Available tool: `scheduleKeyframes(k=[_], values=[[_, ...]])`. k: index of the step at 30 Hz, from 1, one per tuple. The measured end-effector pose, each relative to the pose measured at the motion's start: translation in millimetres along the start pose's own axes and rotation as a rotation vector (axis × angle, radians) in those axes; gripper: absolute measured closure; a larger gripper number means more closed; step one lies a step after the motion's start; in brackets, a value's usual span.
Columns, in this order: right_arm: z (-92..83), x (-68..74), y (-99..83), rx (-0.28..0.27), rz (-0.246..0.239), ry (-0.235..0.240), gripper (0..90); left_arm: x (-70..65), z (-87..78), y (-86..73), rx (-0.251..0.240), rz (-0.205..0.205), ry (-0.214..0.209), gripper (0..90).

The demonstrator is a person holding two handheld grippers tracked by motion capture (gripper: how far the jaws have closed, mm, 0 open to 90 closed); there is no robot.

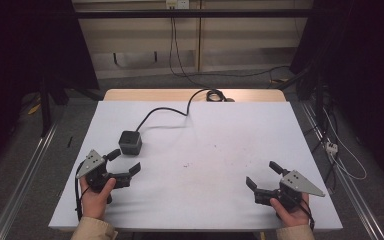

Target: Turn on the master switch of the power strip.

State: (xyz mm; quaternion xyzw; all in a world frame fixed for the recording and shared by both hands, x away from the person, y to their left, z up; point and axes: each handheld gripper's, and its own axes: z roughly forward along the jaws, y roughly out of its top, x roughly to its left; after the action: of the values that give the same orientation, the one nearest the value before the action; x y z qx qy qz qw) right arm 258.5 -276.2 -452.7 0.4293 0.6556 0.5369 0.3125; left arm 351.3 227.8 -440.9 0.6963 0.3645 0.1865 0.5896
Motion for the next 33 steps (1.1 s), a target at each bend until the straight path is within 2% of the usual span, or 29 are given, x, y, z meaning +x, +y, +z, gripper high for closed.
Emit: scheduleKeyframes(k=[2,12,23,33], values=[[-0.4,0.0,0.0,0.0,-0.003,-0.001,2.7,2.0,1.9,0.1,0.007,-0.01,0.005,3.4],[-2.0,-1.3,0.1,-0.004,-0.009,-0.009,2.8,5.3,11.9,3.7,0.014,0.018,0.014,3.6],[-0.5,-1.0,0.2,-0.003,-0.017,-0.002,2.8,9.7,17.3,7.7,-0.001,0.0,0.026,4.6],[-1.0,-1.8,0.3,-0.004,-0.022,-0.009,2.9,13.2,22.3,11.3,-0.006,0.003,0.046,5.6]])
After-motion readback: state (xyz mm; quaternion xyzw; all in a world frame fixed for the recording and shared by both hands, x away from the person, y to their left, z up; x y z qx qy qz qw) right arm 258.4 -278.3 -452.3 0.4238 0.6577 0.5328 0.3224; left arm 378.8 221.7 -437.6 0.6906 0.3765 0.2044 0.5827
